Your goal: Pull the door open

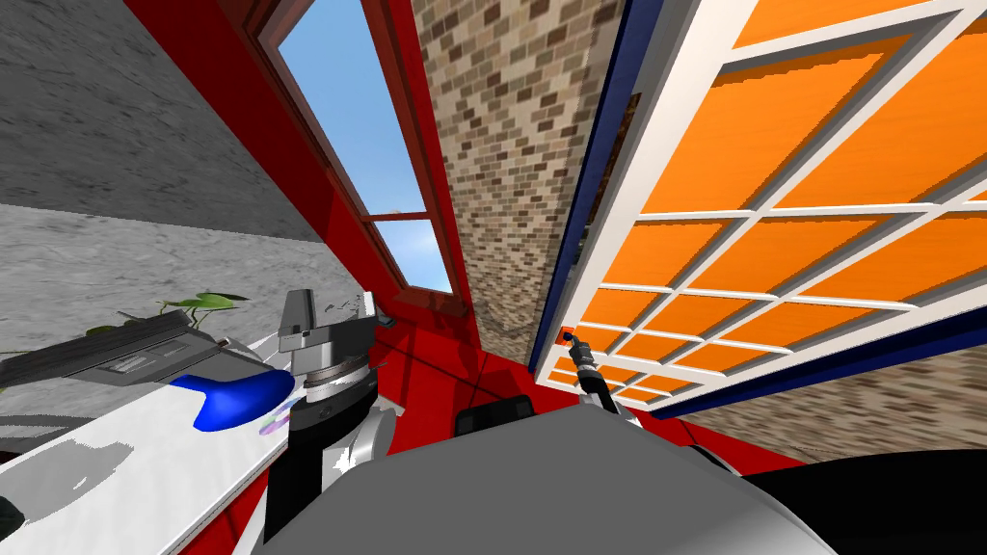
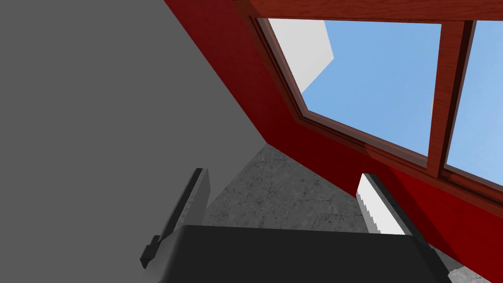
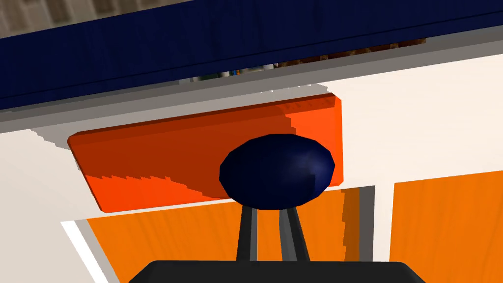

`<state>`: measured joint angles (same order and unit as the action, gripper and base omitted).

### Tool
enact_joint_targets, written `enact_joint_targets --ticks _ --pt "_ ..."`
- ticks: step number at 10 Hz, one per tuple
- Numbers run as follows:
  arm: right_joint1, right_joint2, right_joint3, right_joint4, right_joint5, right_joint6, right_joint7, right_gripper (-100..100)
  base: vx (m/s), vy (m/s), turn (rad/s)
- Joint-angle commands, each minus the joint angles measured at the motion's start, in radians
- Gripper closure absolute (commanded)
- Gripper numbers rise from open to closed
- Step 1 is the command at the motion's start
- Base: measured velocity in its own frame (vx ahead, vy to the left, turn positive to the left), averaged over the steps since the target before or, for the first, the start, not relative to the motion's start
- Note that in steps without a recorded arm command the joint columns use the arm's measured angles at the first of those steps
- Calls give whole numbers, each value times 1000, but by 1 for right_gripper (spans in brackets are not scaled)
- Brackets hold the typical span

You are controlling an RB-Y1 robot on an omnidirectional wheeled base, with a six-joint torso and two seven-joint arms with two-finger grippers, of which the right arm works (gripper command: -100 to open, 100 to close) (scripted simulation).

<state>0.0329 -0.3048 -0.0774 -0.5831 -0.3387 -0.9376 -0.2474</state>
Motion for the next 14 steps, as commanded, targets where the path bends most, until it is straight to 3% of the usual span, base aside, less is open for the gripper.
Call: enact_joint_targets --ticks 1,2,14 --pt "-2 5 8 -20 -6 5 -50 100 -36 -3 31" --pt "-6 8 0 -2 -13 3 -64 -100 -57 -21 34" --pt "-47 69 -20 -12 -76 17 -366 -100 -69 -12 44"
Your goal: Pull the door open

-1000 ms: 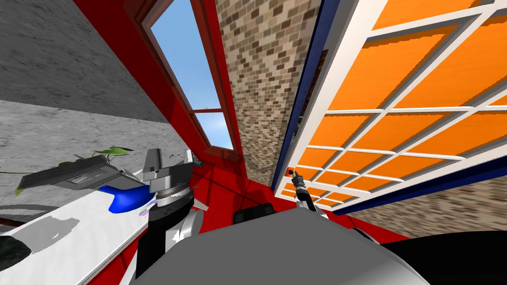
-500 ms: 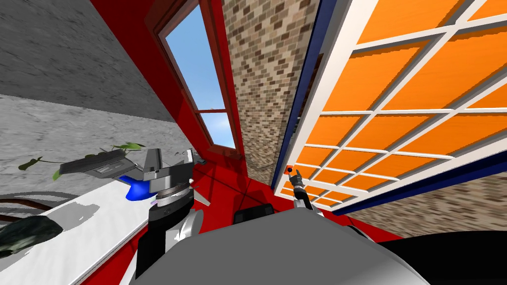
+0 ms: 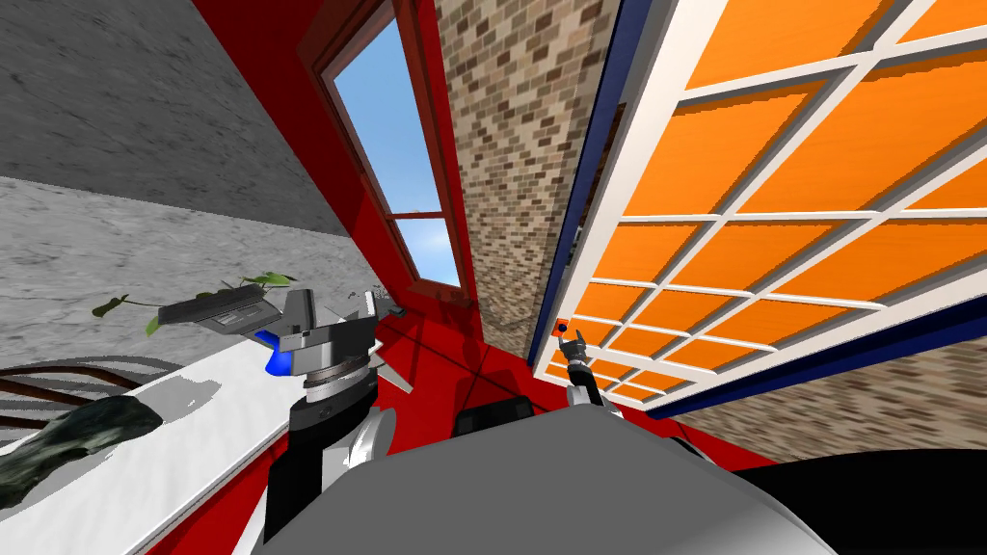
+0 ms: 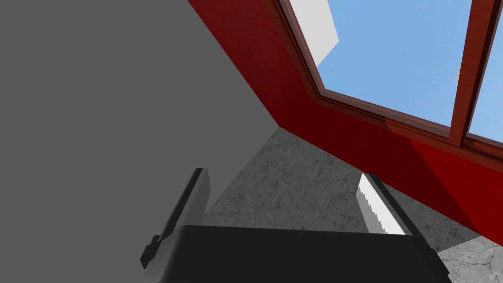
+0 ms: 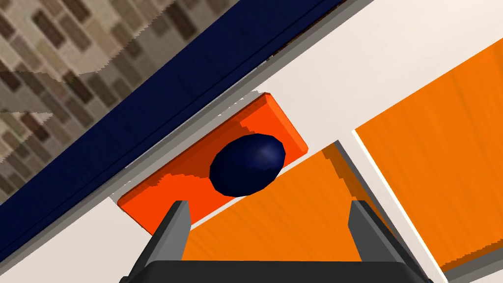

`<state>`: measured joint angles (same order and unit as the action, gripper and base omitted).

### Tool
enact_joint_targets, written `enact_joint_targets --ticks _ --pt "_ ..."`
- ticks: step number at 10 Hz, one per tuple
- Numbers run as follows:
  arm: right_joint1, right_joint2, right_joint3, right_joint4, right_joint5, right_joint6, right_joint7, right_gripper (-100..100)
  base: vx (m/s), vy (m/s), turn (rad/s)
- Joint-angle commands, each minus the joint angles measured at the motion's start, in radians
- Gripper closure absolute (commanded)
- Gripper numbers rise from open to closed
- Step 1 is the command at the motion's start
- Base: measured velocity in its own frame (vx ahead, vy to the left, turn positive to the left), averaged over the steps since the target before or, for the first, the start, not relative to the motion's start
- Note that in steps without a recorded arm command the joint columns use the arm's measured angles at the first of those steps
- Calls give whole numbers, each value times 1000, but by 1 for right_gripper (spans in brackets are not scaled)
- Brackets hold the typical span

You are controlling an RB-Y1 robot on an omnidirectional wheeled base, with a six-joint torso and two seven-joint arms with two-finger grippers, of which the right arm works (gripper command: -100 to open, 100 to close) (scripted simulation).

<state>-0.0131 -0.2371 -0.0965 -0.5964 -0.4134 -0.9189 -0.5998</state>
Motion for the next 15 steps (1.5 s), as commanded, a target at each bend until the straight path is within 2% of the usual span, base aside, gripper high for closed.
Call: enact_joint_targets --ticks 1,2,4,5,7,8,10,11,12,13,15 --pt "-8 11 -3 0 -11 1 -50 -100 -67 -8 38" --pt "-8 11 -3 0 -11 1 -54 -100 -47 -5 27" --pt "-20 30 -9 -3 -31 5 -120 -100 -61 -14 68" --pt "-20 30 -9 -3 -31 5 -134 -100 -65 -10 23" --pt "-33 49 -15 -6 -50 10 -199 -100 -68 -13 57" --pt "-33 49 -15 -6 -50 10 -215 -100 -65 -17 32" --pt "-46 68 -21 -9 -70 14 -279 -100 -73 -11 57" --pt "-46 68 -21 -9 -70 14 -295 -100 -60 -4 31" --pt "-52 77 -24 -10 -79 16 -329 -100 -56 -2 35" --pt "-52 77 -24 -10 -79 16 -336 -100 -44 -6 28" --pt "-63 95 -29 -13 -97 21 -400 -100 -64 -13 62"
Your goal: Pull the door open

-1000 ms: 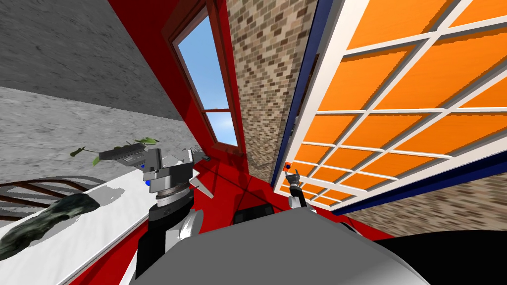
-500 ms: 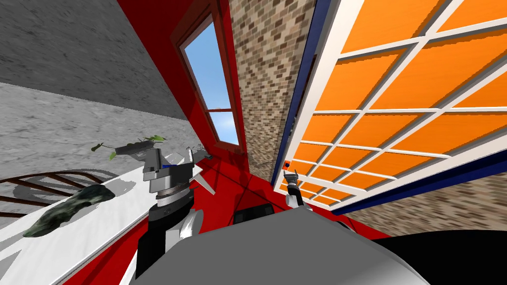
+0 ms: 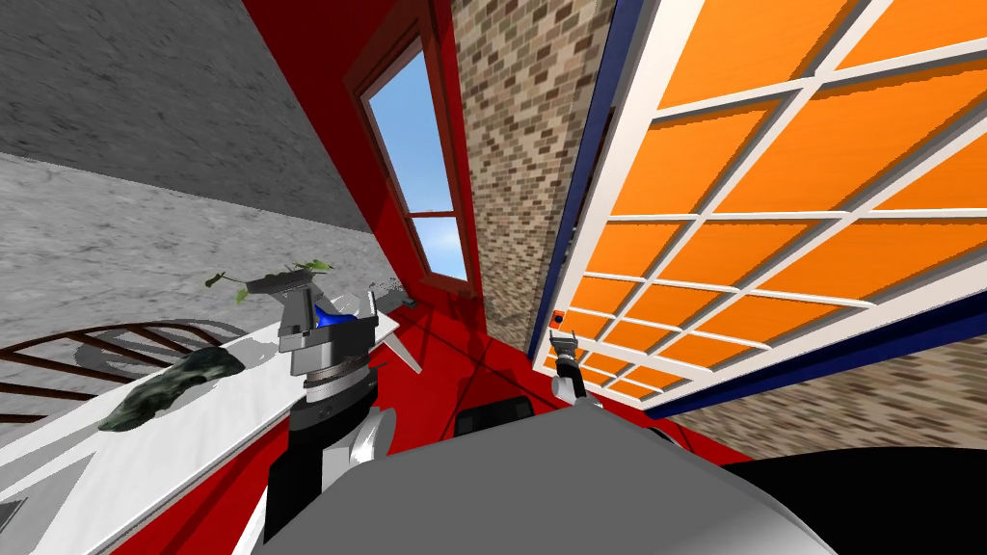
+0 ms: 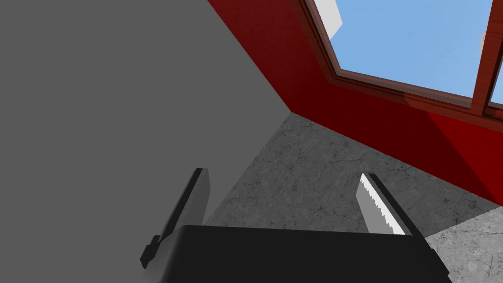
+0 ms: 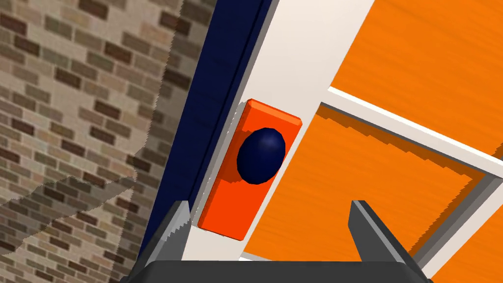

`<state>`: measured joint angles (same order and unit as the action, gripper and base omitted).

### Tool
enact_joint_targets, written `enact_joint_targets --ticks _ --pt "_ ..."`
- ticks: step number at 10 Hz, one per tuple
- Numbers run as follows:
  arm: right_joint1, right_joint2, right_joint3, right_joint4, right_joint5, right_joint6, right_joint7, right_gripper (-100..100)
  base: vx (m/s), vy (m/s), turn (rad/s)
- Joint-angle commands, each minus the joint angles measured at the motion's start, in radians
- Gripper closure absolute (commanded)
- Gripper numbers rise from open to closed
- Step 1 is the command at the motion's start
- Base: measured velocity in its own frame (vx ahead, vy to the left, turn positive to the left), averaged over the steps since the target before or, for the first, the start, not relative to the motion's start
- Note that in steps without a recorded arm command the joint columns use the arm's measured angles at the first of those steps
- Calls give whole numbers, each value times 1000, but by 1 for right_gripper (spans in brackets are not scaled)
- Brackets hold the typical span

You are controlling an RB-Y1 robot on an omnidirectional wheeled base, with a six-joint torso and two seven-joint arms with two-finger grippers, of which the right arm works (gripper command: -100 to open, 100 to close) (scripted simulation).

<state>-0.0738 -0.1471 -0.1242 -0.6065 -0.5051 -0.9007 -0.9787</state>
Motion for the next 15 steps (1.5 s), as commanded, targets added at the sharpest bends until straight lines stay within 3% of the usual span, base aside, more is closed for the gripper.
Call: enact_joint_targets --ticks 1,12,13,14,15 --pt "-3 5 -2 -2 -6 2 -36 -100 -60 -10 29" --pt "-37 56 -18 -10 -59 15 -296 -100 -63 -3 35" --pt "-37 54 -17 -6 -56 12 -283 -100 -28 2 5" --pt "-22 26 -14 -1 -57 10 -321 -100 110 -5 40" --pt "-17 17 -13 1 -57 10 -332 -100 168 8 34"
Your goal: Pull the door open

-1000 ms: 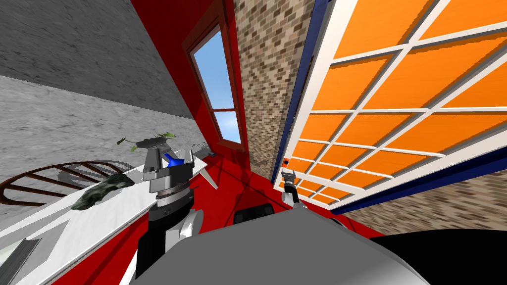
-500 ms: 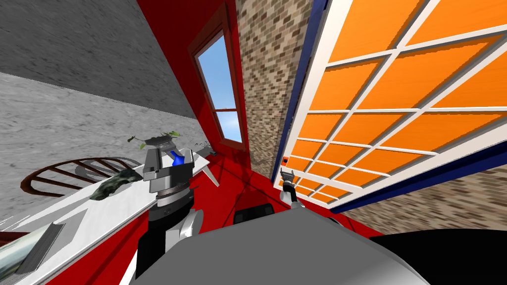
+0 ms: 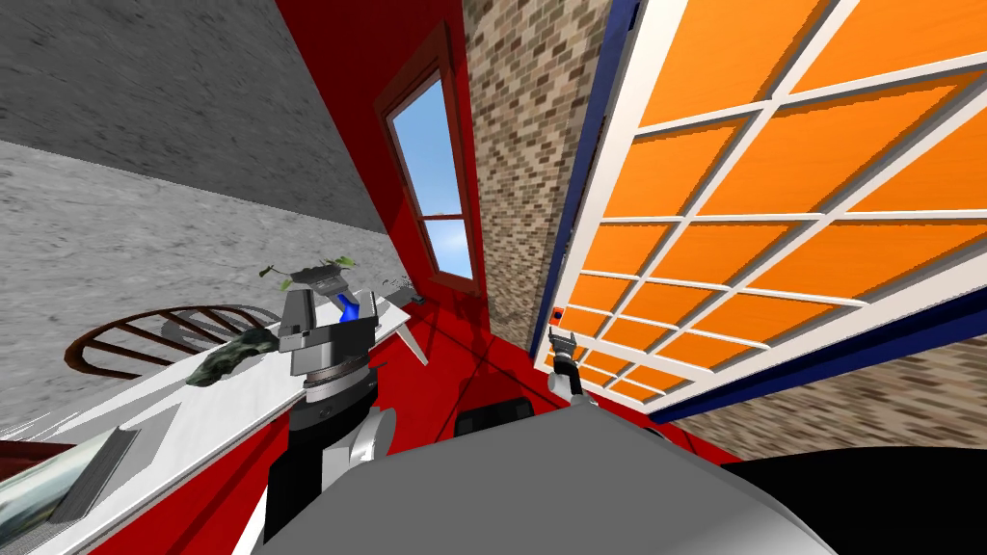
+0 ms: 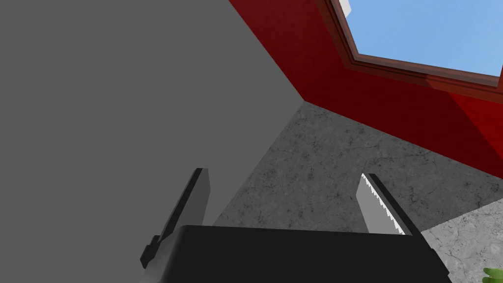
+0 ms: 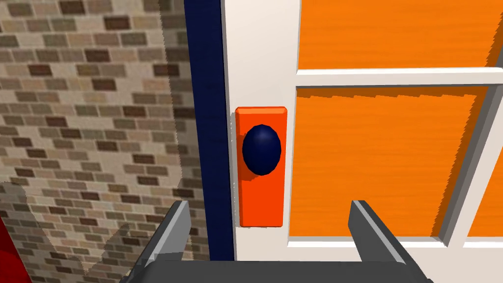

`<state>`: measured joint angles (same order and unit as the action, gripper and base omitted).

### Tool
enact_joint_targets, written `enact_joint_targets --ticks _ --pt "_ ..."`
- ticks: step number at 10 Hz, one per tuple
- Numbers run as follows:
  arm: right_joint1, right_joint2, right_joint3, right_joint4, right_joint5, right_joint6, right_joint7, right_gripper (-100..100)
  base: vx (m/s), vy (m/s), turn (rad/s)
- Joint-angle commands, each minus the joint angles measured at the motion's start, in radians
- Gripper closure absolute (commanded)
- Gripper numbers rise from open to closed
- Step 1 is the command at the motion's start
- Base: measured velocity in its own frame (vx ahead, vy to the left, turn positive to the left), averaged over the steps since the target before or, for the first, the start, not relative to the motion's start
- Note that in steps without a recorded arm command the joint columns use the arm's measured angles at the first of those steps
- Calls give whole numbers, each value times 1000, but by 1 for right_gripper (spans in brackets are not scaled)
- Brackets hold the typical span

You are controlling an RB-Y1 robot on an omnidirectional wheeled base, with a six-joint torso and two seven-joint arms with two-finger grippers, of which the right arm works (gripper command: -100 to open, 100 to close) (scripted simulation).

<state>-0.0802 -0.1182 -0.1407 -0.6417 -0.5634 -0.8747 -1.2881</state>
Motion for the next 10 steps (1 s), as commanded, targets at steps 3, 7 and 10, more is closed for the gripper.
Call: enact_joint_targets --ticks 3,7,10 --pt "5 -43 6 42 1 -18 -59 -100 130 -3 17" --pt "39 -110 13 54 0 -22 -138 -100 134 2 29" --pt "58 -145 17 61 0 -24 -180 -100 120 -5 26"
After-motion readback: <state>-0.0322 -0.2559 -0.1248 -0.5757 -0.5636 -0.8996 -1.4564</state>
